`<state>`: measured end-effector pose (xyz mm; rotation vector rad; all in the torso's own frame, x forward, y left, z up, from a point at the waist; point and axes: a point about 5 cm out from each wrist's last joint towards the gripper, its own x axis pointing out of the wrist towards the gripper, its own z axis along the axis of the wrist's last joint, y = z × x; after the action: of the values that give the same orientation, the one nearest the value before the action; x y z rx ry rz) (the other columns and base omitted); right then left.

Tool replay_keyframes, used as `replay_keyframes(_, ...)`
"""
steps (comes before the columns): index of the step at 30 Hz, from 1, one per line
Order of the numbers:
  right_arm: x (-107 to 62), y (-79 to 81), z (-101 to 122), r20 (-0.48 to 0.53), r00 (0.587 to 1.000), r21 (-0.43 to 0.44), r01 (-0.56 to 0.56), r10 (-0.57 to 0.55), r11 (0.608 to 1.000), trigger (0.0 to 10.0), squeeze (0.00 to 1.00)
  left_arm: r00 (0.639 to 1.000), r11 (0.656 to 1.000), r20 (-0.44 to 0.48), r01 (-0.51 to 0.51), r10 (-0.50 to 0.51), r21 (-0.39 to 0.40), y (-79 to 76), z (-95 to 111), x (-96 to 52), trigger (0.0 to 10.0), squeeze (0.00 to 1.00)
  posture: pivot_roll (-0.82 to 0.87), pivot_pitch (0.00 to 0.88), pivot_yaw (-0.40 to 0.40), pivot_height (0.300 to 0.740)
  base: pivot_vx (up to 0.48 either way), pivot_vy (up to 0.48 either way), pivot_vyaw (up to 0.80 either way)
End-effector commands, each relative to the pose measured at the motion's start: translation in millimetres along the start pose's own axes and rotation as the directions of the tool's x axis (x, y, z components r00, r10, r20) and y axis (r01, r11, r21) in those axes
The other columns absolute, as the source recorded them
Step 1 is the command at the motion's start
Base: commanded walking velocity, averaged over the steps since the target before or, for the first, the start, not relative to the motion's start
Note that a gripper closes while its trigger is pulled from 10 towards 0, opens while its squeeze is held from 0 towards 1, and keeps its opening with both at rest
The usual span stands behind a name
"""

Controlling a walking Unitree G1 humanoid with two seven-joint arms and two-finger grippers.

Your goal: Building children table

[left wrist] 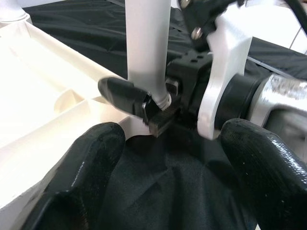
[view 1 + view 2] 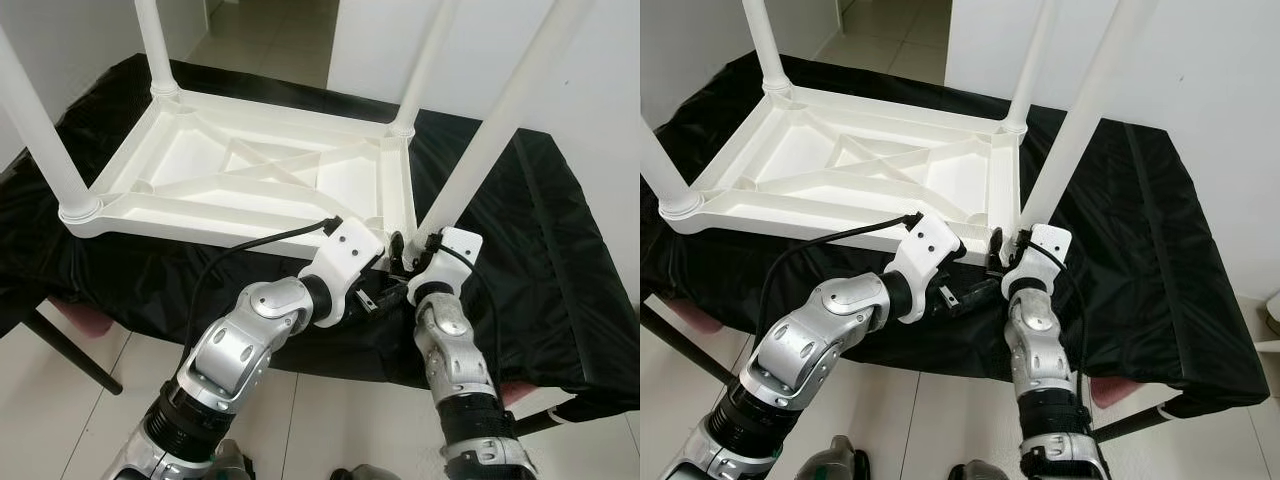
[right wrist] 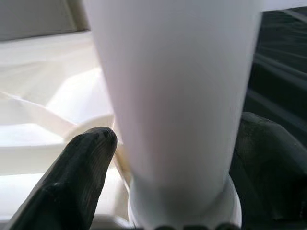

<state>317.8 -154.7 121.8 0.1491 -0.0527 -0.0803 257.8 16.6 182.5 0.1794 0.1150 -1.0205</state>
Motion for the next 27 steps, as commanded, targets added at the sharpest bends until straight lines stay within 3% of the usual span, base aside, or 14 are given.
replay_keyframes(1, 3.1, -4.1, 8.3, 0.034, 0.997, 0.017, -0.066, 0.066, 0.998, 10.0, 0.0, 1.0, 1.0, -0.009, 0.017, -0.017, 0.002, -3.2, -2.5, 2.0, 10.0, 0.0, 0.09, 0.0, -0.086, 0.74, 0.0, 0.0, 0.0)
replay_keyframes(3, 5.8, -6.4, 11.5, 0.039, 0.99, 0.036, -0.134, 0.133, 0.99, 10.0, 0.0, 1.0, 1.0, -0.007, 0.016, -0.016, 0.001, -3.0, -2.2, 2.1, 10.0, 0.0, 0.09, 0.0, -0.086, 0.74, 0.0, 0.0, 0.0)
replay_keyframes(8, 13.7, -15.8, 15.7, 0.019, 0.949, -0.046, -0.315, 0.316, 0.948, 10.0, 0.0, 1.0, 1.0, -0.005, 0.009, -0.009, 0.0, -2.0, -1.5, 2.3, 10.0, 0.0, 0.09, 0.0, -0.086, 0.74, 0.0, 0.0, 0.0)
replay_keyframes(12, 16.1, -19.5, 17.2, 0.01, 0.938, -0.06, -0.346, 0.348, 0.936, 10.0, 0.0, 1.0, 1.0, -0.004, 0.008, -0.008, 0.0, -1.5, -1.1, 2.3, 10.0, 0.0, 0.09, 0.0, -0.086, 0.74, 0.0, 0.0, 0.0)
replay_keyframes(21, 34.1, -45.1, 22.5, -0.099, 0.842, -0.13, -0.539, 0.53, 0.832, 10.0, 0.0, 1.0, 1.0, -0.001, 0.002, -0.002, 0.001, 0.9, 0.0, 1.9, 10.0, 0.0, 0.1, 0.0, -0.076, 0.74, 0.0, 0.0, 0.0)
replay_keyframes(27, 38.3, -47.7, 20.3, -0.136, 0.826, -0.137, -0.563, 0.548, 0.815, 10.0, 0.0, 1.0, 1.0, -0.001, 0.0, 0.0, 0.002, 1.8, 0.6, 1.3, 10.0, 0.0, 0.1, 0.0, -0.071, 0.74, 0.0, 0.0, 0.0)
